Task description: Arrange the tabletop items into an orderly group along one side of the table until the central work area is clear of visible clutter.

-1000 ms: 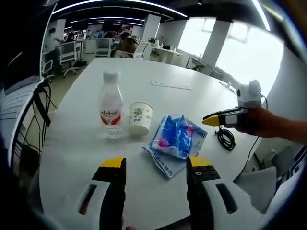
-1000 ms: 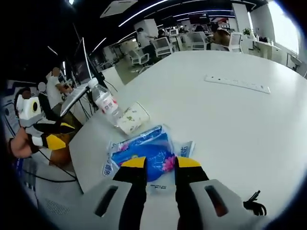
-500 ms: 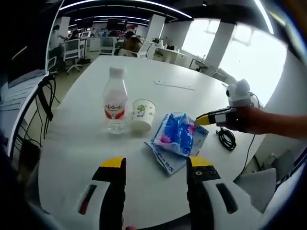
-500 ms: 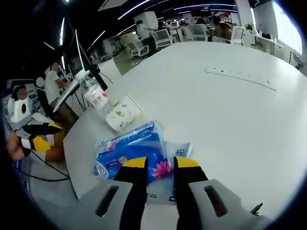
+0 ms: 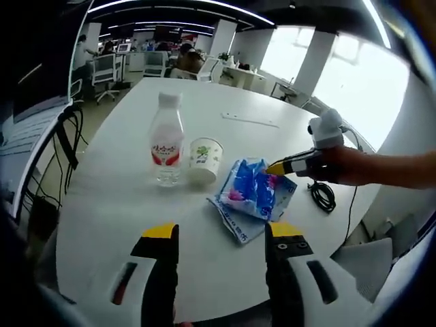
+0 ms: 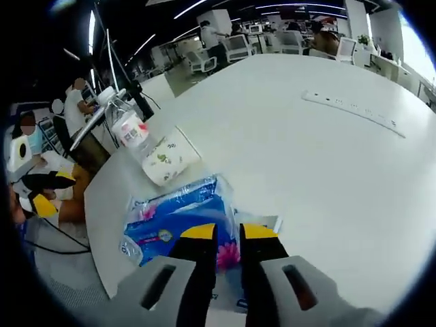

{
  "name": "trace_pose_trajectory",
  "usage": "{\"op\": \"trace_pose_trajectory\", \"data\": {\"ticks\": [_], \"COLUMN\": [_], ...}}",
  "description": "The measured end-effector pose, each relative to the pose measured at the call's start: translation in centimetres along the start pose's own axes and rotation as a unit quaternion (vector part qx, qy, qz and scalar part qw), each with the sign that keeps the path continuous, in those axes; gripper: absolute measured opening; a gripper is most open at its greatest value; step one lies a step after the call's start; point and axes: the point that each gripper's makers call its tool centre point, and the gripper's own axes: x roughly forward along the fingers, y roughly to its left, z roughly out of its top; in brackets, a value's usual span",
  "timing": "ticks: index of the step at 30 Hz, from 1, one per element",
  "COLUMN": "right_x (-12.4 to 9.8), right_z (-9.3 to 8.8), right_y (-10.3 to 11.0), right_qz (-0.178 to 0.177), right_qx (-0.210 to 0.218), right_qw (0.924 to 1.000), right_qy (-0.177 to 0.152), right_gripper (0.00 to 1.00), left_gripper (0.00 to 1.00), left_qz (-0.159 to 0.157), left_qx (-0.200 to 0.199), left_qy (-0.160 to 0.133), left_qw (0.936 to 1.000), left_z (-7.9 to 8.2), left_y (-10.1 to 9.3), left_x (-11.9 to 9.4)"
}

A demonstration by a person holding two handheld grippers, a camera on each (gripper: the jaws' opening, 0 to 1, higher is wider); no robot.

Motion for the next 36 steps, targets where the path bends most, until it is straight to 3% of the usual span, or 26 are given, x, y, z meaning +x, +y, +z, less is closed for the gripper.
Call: {"op": "trace_pose_trajectory", "data": {"ticks": [6, 16, 36], "right_x": [0.0, -1.3, -4.9], "right_z": [0.2, 0.4, 1.1], "right_y": [-0.3, 0.4, -2.0], "right_qz": [-0.002, 0.005, -0.024], "right_qx": [-0.005, 0.001, 0.028], "right_qw": [1.0, 0.9999, 0.9979], "right_qy": [-0.001, -0.016, -0.053], "right_gripper": [0.0, 0.0, 0.0], "left_gripper": [0.51, 0.5, 0.5], "left_qz": [0.002, -0.002, -0.013], "left_qx": [-0.001, 0.0, 0.018], "left_qy": [0.0, 0.002, 0.0], "left_qw": [1.0, 1.0, 0.9998], "left_z": [0.0, 0.1, 0.6], "left_y": [0.1, -0.2, -1.7], "left_x": [-0.1, 0.2, 0.3]}}
